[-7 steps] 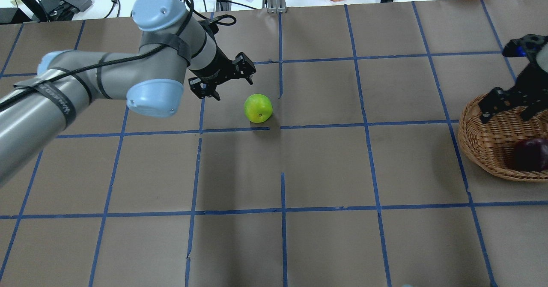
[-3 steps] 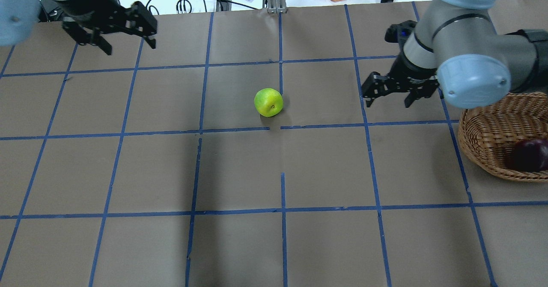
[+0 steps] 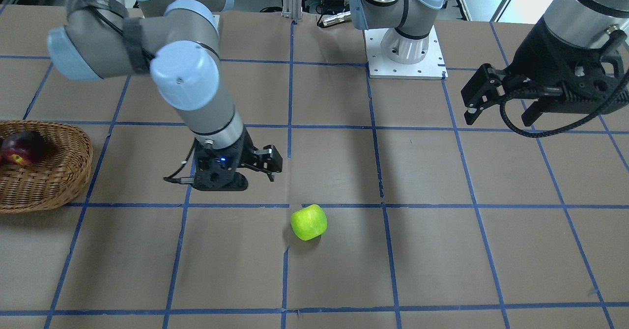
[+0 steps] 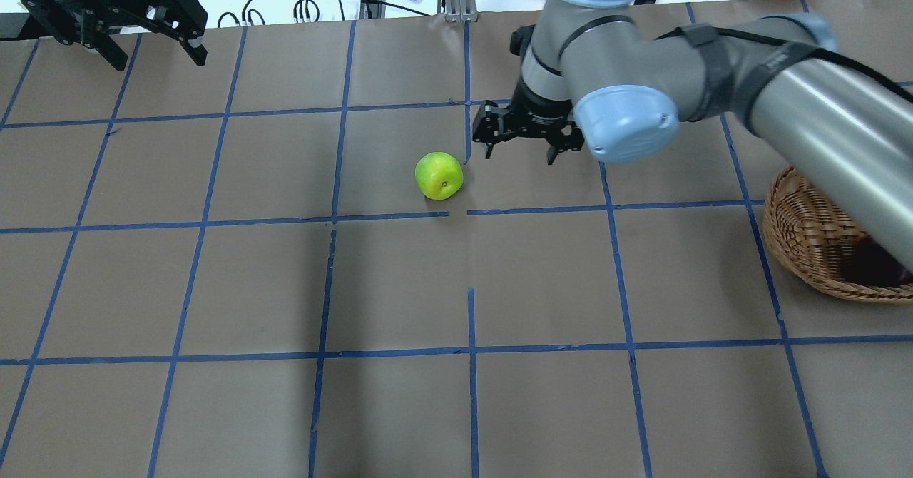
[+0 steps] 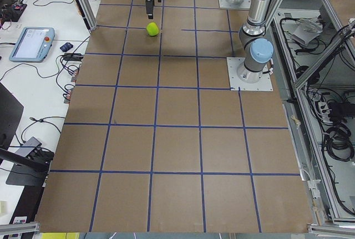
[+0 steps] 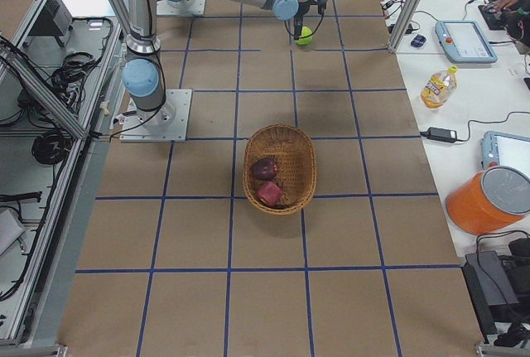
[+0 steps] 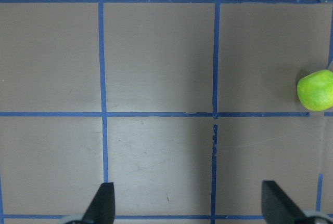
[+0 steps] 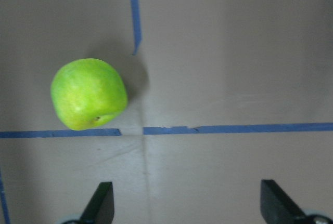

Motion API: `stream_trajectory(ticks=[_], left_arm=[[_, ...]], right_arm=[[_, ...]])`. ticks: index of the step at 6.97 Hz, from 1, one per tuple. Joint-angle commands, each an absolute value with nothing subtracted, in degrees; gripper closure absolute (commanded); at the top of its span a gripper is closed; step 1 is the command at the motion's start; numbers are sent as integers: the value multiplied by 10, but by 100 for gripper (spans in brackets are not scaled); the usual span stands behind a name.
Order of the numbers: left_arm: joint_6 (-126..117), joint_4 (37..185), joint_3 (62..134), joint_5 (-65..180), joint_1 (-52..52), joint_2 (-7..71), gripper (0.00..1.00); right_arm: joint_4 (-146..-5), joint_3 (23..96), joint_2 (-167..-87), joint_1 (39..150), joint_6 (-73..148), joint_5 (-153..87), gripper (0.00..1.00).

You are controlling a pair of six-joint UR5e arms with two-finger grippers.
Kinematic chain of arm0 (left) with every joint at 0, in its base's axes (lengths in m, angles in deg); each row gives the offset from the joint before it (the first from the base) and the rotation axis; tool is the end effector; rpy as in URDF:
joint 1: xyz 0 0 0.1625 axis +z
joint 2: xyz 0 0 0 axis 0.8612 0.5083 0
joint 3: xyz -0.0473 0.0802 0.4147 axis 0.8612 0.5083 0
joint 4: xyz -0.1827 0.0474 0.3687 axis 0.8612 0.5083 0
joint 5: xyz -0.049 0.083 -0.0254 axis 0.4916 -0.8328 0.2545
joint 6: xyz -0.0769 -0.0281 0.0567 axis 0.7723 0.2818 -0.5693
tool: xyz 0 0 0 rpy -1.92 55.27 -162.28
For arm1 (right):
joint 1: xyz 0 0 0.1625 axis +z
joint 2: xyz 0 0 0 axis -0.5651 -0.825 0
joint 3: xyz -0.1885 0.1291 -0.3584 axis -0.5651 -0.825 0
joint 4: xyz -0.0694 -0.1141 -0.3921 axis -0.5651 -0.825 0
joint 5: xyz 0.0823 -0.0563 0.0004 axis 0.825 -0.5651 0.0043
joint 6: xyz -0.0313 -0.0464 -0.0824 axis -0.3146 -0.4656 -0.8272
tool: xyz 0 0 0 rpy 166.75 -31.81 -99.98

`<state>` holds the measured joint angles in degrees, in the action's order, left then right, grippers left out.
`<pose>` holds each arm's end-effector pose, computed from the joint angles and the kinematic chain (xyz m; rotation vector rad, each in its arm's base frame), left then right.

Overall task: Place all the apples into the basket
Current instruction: 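Move the right gripper over the green apple while the left gripper withdraws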

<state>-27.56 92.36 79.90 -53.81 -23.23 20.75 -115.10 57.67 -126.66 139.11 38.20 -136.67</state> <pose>-0.0623 -0.5620 0.5500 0.0242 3.1391 -0.0475 0.3018 -0.5625 0.3210 0.0642 2.9689 -0.0299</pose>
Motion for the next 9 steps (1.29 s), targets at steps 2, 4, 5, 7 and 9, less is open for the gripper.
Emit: stream_trajectory(ticks=[2, 4, 5, 7, 9], left_arm=[[-264, 926, 786, -545, -265, 226, 0], [-253, 918, 817, -546, -290, 218, 0], [-253, 918, 815, -548, -290, 214, 0], [-258, 919, 818, -548, -288, 208, 0], [-257, 919, 821, -548, -289, 215, 0]], right_arm=[[-1255, 531, -1156, 1467, 396, -1376, 0], [-1260, 532, -1155, 1468, 385, -1399, 2], [-1261, 533, -1153, 1468, 373, -1409, 3], [-1283, 535, -1137, 1468, 359, -1410, 4], [-1306, 534, -1101, 1469, 316, -1409, 4]])
